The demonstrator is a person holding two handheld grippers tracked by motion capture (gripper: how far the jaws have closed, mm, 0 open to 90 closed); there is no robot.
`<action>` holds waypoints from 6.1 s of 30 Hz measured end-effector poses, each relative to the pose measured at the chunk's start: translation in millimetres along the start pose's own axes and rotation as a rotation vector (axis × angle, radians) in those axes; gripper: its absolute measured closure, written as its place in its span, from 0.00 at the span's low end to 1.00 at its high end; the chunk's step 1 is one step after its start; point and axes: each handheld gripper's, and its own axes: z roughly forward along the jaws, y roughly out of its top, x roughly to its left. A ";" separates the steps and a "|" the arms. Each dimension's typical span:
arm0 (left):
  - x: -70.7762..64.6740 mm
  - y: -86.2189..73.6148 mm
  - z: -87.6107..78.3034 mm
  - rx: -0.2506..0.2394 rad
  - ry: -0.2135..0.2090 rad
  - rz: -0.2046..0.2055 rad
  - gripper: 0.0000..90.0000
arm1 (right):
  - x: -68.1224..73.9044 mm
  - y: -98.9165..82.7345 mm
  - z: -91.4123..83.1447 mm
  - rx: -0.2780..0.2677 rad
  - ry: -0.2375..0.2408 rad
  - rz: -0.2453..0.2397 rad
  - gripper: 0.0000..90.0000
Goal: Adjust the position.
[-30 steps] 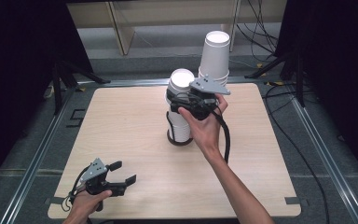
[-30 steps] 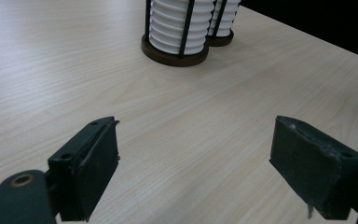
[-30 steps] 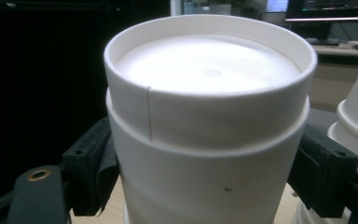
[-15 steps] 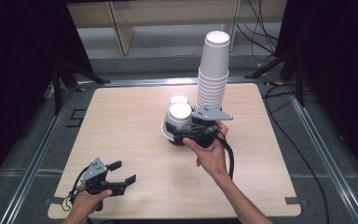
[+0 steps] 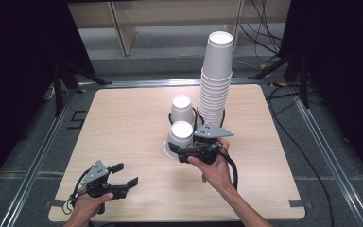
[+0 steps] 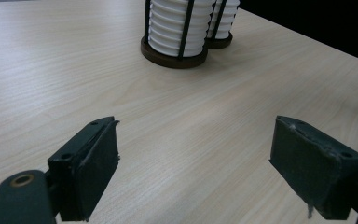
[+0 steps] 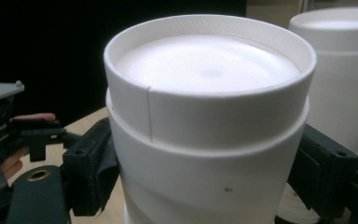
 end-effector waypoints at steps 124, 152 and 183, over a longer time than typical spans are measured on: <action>-51.6 8.7 11.2 -0.020 -0.224 0.337 0.11 | 61.0 26.5 36.9 0.460 0.497 -0.310 0.17; -39.9 8.8 9.1 -0.089 -0.248 0.251 0.16 | 35.1 27.3 17.7 0.357 0.474 -0.259 0.27; -38.2 14.6 7.1 -0.164 -0.198 0.148 0.11 | 20.6 8.4 16.4 0.149 0.539 -0.096 0.27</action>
